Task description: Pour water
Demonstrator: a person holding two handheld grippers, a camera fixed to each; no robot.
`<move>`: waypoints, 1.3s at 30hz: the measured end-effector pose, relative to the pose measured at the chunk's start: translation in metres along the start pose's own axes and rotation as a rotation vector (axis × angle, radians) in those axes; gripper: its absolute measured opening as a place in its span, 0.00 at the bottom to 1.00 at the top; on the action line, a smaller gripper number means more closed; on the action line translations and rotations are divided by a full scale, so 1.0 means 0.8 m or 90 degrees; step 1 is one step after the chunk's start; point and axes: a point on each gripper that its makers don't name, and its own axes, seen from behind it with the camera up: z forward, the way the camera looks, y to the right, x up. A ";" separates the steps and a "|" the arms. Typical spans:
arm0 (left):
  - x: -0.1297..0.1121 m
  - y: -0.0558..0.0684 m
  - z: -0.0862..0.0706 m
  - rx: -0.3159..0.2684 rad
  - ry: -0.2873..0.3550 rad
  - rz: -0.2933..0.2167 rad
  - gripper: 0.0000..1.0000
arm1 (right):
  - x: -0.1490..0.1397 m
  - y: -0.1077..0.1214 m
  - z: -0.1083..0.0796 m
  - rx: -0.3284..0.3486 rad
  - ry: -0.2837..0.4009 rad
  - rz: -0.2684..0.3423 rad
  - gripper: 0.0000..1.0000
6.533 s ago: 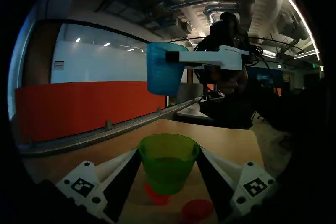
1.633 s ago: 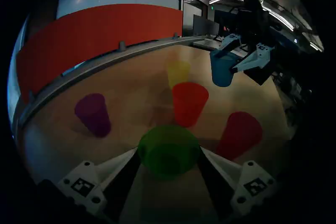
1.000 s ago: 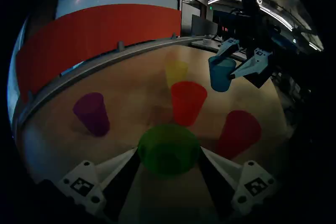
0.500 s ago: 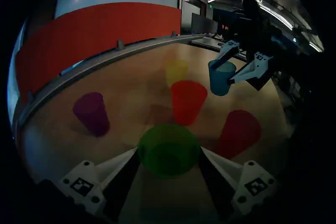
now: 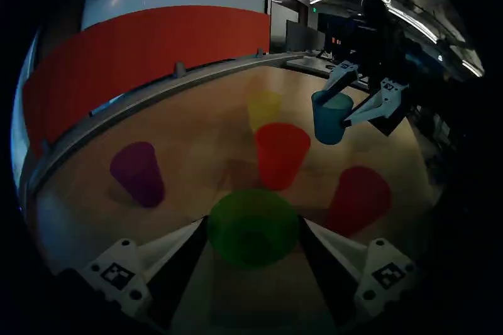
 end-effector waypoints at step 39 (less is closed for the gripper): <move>-0.032 0.000 -0.029 0.029 -0.015 0.010 0.99 | -0.039 0.002 0.030 -0.013 -0.007 0.002 0.91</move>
